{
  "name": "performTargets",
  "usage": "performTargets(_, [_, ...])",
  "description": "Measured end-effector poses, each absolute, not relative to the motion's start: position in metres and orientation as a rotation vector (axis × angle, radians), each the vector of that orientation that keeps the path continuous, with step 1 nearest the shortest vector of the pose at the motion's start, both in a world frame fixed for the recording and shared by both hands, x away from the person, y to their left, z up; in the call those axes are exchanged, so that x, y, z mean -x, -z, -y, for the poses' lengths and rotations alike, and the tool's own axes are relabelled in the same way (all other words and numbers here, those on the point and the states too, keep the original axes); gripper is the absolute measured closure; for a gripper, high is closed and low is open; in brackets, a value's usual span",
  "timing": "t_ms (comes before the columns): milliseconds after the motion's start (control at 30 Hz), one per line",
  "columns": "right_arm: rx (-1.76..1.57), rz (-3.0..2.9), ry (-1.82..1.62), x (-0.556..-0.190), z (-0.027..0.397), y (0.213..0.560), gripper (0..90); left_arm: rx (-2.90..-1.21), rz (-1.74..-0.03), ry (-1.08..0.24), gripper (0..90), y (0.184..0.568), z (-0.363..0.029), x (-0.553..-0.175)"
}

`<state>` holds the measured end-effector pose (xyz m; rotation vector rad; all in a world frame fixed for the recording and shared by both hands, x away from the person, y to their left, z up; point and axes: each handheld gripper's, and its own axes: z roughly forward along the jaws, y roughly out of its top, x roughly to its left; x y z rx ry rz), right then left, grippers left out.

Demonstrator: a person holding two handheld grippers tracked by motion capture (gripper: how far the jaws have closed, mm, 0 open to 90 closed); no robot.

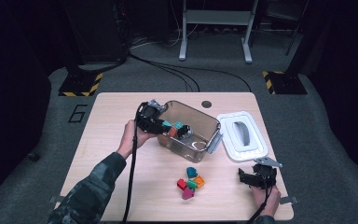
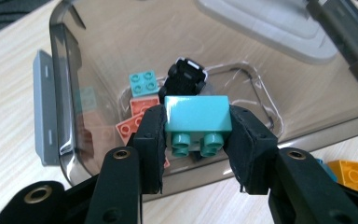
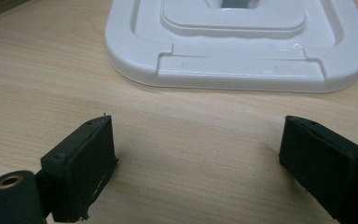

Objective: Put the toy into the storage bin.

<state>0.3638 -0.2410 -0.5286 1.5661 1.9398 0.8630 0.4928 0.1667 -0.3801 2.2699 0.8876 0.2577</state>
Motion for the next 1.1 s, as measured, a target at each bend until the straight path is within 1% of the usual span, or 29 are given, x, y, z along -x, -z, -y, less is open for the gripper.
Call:
performTargets(200, [-1.567,-1.939,-0.863,-0.364,0.241,0.529,9.5,-2.283,-0.892,-0.234,57.7,0.382,-0.168,-0.493])
performTargets(267, [-1.566,-1.94,-0.863,-0.364,0.241,0.529,9.5,-2.28,-0.898,-0.24,52.5,0.382,-0.169,-0.492])
performTargets(333, [-1.566,-1.94,-0.863,-0.364,0.241,0.529,9.5,-2.275,-0.896,-0.233,49.1,0.38,-0.171,-0.489])
performTargets(467, [-1.566,-1.94,-0.863,-0.364,0.241,0.529,9.5,-2.257,-0.892,-0.27,36.7,0.376,-0.175,-0.481])
performTargets(667, [-1.566,-1.94,-0.863,-0.364,0.241,0.529,9.5,-2.234,-0.878,-0.308,26.4,0.368,-0.185,-0.464])
performTargets(867, [-1.572,-1.938,-0.862,-0.364,0.241,0.529,9.6,-2.21,-0.876,-0.326,20.6,0.37,-0.194,-0.448])
performTargets(1100, [-1.572,-1.936,-0.863,-0.364,0.241,0.529,9.7,-2.186,-0.888,-0.341,17.0,0.385,-0.198,-0.431])
